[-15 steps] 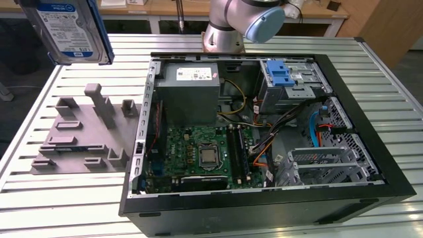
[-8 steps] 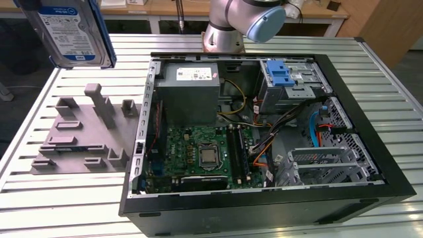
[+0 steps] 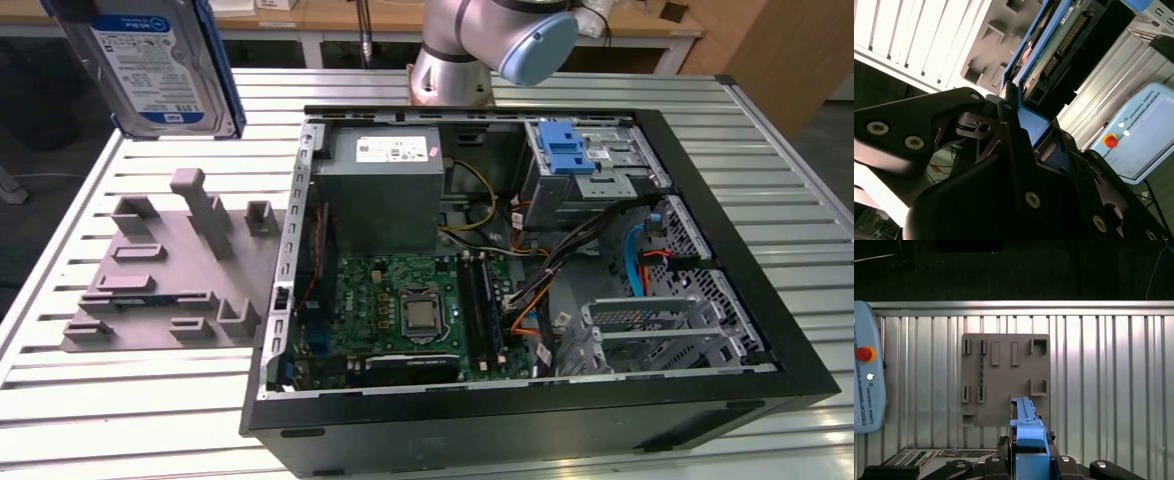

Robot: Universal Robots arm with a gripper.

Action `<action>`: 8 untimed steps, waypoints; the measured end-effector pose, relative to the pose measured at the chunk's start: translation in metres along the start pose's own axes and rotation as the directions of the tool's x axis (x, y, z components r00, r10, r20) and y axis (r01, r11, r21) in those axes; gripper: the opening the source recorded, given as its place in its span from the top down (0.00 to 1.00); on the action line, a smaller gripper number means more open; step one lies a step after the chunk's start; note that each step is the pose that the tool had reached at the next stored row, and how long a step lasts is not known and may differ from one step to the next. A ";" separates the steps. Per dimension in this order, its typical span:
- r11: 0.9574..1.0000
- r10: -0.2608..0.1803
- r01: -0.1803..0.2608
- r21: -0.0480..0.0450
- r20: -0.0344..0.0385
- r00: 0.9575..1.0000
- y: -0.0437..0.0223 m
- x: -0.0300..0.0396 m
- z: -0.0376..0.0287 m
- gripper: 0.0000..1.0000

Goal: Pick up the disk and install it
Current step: 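Pick up the disk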

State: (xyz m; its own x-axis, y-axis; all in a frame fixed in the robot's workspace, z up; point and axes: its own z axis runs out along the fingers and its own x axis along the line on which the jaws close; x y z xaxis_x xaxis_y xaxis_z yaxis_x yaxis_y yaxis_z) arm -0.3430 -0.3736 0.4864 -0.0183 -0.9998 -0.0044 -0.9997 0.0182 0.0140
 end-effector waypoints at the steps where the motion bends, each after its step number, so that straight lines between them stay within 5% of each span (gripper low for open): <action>1: 1.000 0.000 0.000 0.000 0.000 1.000 -0.0018 0.0003 0.0000 0.64; 8: 1.000 0.000 0.000 0.000 0.000 1.000 -0.0137 0.0018 -0.0002 0.64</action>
State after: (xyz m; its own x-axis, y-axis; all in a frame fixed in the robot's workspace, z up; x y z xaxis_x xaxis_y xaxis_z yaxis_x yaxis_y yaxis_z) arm -0.3293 -0.3756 0.4864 -0.0182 -0.9998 -0.0043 -0.9997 0.0182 0.0144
